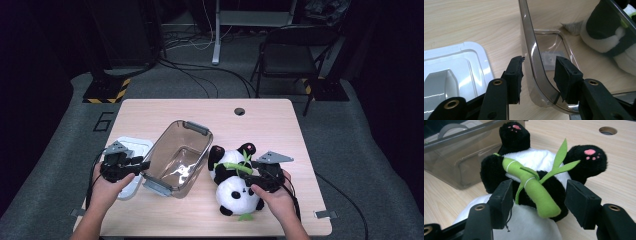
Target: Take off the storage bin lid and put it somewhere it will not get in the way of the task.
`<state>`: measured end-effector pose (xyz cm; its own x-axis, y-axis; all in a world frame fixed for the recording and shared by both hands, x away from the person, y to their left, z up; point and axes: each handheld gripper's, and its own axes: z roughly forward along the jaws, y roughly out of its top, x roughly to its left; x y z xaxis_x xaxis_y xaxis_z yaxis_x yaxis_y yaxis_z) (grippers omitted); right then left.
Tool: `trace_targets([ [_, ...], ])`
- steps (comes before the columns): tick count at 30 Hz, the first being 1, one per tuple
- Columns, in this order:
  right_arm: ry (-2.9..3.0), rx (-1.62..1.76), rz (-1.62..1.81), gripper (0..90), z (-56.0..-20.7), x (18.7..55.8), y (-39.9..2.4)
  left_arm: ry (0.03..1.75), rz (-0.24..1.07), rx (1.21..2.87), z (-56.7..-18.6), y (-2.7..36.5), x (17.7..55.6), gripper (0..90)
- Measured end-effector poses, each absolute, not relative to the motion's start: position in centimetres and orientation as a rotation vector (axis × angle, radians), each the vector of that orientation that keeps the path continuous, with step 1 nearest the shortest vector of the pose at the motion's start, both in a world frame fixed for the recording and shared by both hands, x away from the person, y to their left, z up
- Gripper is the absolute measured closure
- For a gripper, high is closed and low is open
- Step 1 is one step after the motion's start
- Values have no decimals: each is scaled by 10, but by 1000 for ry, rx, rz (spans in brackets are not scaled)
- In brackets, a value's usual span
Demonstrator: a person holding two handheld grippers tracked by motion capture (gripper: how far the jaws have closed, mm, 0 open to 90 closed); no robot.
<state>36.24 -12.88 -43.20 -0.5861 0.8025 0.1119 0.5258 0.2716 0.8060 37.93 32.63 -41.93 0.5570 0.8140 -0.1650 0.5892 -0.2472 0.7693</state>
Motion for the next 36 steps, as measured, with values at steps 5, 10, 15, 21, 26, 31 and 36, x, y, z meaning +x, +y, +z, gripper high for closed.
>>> trace_targets([
  [5,2251,1217,1179,370,-438,369,-122,1128,332,1955,-419,327,379,574],
  [10,2262,1239,1134,387,-442,375,-116,1116,331,1965,-421,324,378,568],
  [15,2250,1231,1163,529,-447,377,-118,1110,334,1974,-421,322,376,563],
  [21,2223,1197,1149,632,-448,374,-117,1111,329,1971,-421,322,376,563],
  [26,2212,1174,1152,662,-445,373,-117,1111,332,1971,-421,322,376,562],
  [31,2198,1173,1169,665,-442,377,-123,1108,327,1969,-421,322,377,563],
  [36,2200,1148,1157,664,-434,385,-129,1109,328,1968,-421,322,376,563],
])
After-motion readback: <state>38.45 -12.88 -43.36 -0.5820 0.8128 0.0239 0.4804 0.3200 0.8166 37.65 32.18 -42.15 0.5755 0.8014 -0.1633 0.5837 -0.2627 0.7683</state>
